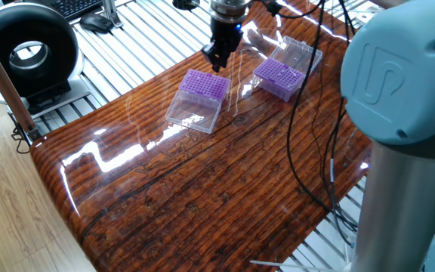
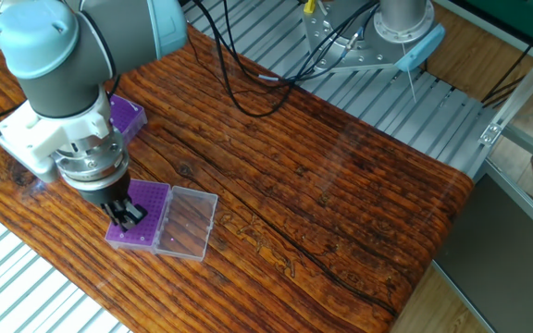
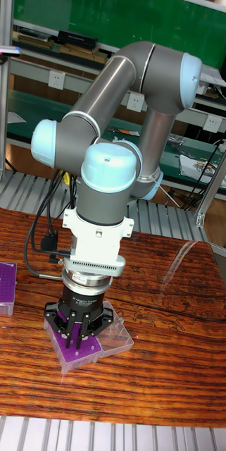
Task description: Transfer all small pipette tips from one holder to another
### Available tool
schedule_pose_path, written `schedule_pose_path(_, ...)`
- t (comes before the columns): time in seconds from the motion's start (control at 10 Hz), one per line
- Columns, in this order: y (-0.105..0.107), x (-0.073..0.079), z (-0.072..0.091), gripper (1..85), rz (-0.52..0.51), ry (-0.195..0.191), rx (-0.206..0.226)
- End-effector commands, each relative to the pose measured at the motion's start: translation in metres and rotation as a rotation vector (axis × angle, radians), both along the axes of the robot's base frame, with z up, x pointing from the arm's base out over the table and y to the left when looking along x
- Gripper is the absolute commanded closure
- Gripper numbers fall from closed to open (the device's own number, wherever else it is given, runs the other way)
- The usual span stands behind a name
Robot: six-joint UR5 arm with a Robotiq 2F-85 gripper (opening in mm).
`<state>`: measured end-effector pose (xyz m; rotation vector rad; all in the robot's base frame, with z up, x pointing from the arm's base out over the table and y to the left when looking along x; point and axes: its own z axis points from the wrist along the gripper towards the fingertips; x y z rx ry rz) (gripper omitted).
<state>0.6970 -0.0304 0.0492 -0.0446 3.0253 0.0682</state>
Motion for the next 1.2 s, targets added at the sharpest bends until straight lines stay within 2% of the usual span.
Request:
schedule_pose_path(0.0, 0.0007, -0.0001, 0.0007, 62.7, -0.011, -0.003, 0.009)
schedule_pose_path(1.1, -0.0027, -0.0035, -0.0047, 65.0, -0.009, 0.0, 0.012)
